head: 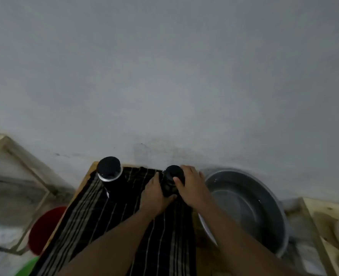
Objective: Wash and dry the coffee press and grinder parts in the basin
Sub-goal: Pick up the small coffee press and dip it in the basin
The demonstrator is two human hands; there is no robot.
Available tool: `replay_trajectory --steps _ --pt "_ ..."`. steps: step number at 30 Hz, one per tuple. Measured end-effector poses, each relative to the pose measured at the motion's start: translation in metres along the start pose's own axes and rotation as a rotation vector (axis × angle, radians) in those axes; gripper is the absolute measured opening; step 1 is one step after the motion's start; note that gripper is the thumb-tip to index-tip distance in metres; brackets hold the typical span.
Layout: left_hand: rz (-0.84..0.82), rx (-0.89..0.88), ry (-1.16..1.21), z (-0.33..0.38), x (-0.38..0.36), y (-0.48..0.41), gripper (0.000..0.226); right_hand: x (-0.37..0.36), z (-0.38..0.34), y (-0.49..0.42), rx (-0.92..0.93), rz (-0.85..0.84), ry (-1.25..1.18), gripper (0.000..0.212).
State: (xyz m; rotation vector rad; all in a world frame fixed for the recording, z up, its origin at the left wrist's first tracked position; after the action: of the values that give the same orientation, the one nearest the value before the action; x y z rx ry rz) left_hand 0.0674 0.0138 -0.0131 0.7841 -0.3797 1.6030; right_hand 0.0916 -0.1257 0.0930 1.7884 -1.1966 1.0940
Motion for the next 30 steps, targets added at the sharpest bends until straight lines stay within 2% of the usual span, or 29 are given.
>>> replay_trajectory --steps 5,9,12,18,24,30 --pt "-0.115 0.046 0.264 -0.046 -0.032 -0.043 0.122 -0.019 -0.007 -0.032 -0.104 -0.045 -0.078 0.070" --pt "-0.164 -0.002 0.372 -0.046 -0.040 -0.049 0.104 -0.027 -0.009 -0.046 -0.128 -0.057 -0.067 0.071" --pt "-0.170 0.014 0.378 -0.049 -0.043 -0.051 0.096 -0.028 -0.007 -0.052 -0.158 -0.042 -0.029 0.069" --pt "-0.155 0.045 0.379 -0.045 -0.037 -0.047 0.068 -0.039 0.000 -0.059 -0.188 -0.119 0.027 0.075" --pt "-0.158 0.054 0.415 -0.046 -0.038 -0.048 0.069 -0.037 -0.003 -0.068 -0.171 -0.146 0.153 0.067" --pt "-0.155 0.059 0.434 -0.047 -0.039 -0.050 0.066 -0.030 -0.009 -0.067 -0.161 -0.075 0.218 0.079"
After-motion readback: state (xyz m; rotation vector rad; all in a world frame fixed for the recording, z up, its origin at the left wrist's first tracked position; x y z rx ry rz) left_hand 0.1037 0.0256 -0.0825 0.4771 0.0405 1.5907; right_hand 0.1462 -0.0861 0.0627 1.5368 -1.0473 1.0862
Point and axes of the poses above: each hand's wrist, its own y-axis away from the middle knuckle, its own x-axis out of the back of the hand, z = x × y, the point moved 7 cm from there along -y, towards the middle knuckle, and after that the axes turned 6 degrees about y, right-handed, at the moved point
